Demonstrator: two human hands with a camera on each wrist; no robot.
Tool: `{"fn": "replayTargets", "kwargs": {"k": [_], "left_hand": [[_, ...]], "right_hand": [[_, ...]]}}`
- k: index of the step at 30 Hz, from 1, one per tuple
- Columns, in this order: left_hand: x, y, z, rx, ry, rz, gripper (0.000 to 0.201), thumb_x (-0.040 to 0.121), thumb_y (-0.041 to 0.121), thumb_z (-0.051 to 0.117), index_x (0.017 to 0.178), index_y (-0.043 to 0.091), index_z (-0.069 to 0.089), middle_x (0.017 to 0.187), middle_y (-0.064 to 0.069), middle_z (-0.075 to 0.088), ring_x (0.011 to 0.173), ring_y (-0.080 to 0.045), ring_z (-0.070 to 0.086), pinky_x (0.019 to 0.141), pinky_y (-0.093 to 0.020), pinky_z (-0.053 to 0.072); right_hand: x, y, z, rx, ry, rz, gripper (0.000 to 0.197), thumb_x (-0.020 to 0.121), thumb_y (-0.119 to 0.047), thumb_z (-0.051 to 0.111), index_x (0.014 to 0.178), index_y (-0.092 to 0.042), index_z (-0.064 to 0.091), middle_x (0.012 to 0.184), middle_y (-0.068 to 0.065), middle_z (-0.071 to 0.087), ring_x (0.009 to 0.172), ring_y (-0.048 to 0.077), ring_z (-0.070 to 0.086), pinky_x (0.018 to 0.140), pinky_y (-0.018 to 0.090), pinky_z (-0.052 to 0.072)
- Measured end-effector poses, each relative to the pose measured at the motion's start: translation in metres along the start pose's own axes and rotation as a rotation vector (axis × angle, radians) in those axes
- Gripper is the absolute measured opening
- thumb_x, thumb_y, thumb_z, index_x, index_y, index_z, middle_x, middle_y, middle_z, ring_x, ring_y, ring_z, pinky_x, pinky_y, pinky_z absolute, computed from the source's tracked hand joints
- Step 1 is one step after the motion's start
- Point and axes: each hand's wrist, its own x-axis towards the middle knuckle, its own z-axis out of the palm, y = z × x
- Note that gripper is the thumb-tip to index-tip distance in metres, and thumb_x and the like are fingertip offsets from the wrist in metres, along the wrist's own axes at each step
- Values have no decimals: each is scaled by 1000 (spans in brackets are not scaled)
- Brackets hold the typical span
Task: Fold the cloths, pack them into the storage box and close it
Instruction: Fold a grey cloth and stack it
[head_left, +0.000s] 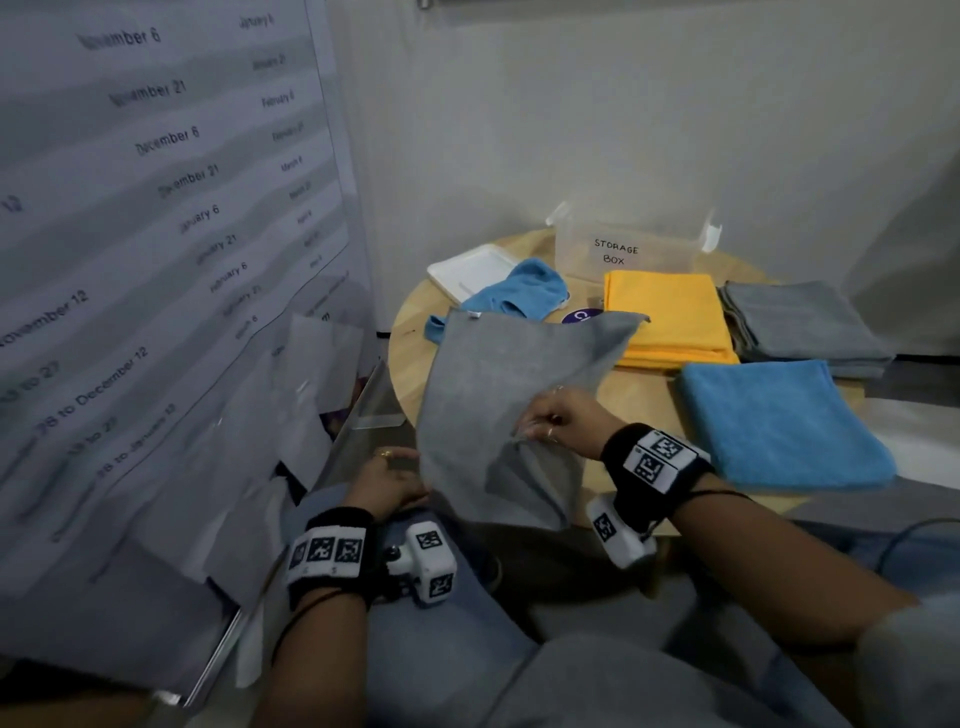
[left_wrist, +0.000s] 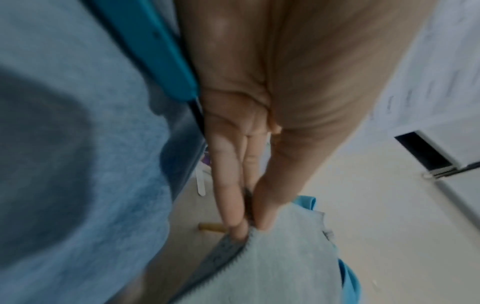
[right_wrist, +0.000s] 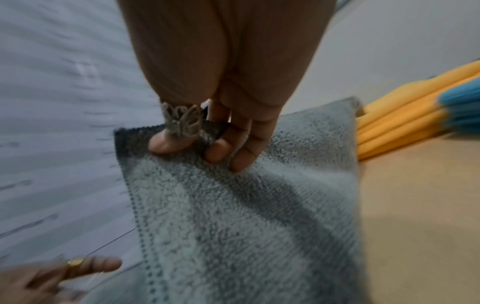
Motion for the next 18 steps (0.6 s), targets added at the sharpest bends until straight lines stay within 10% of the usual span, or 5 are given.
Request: {"fn": "replayTargets", "kwargs": {"k": [4, 9, 12, 18], "left_hand": [[-2, -3, -1, -18, -46, 83, 21, 85, -10, 59, 96, 6, 64, 87, -10, 66, 87, -26, 62, 75, -25, 55], [-4, 3, 4, 32, -38, 103, 26, 82, -15, 54, 83, 6, 70, 62, -5, 67, 58, -15, 61, 55, -22, 51], [-3, 2, 6, -33, 6, 69, 36, 86, -8, 56, 55, 9, 62, 49, -3, 60, 56, -17, 60, 55, -21, 53], [8, 0, 9, -61, 107, 51, 36, 88, 1, 59, 54, 7, 47, 57, -9, 48, 60, -19, 60, 57, -22, 56]], "right_hand": [[48, -32, 39, -80, -185, -50, 20, 81, -11, 70, 100, -2, 71, 101, 16, 65, 94, 27, 60, 78, 20, 39], [81, -45, 67, -158, -275, 46, 25, 82, -16, 69, 105, -6, 67, 109, 11, 67, 102, 23, 60, 77, 19, 37], [91, -40, 75, -192, -315, 71, 25, 82, -8, 65, 108, -6, 65, 111, 12, 66, 103, 25, 60, 78, 21, 38], [96, -27, 70, -198, -305, 122, 61, 73, -20, 78, 127, -12, 51, 128, 12, 46, 116, 25, 48, 92, 26, 39]]}}
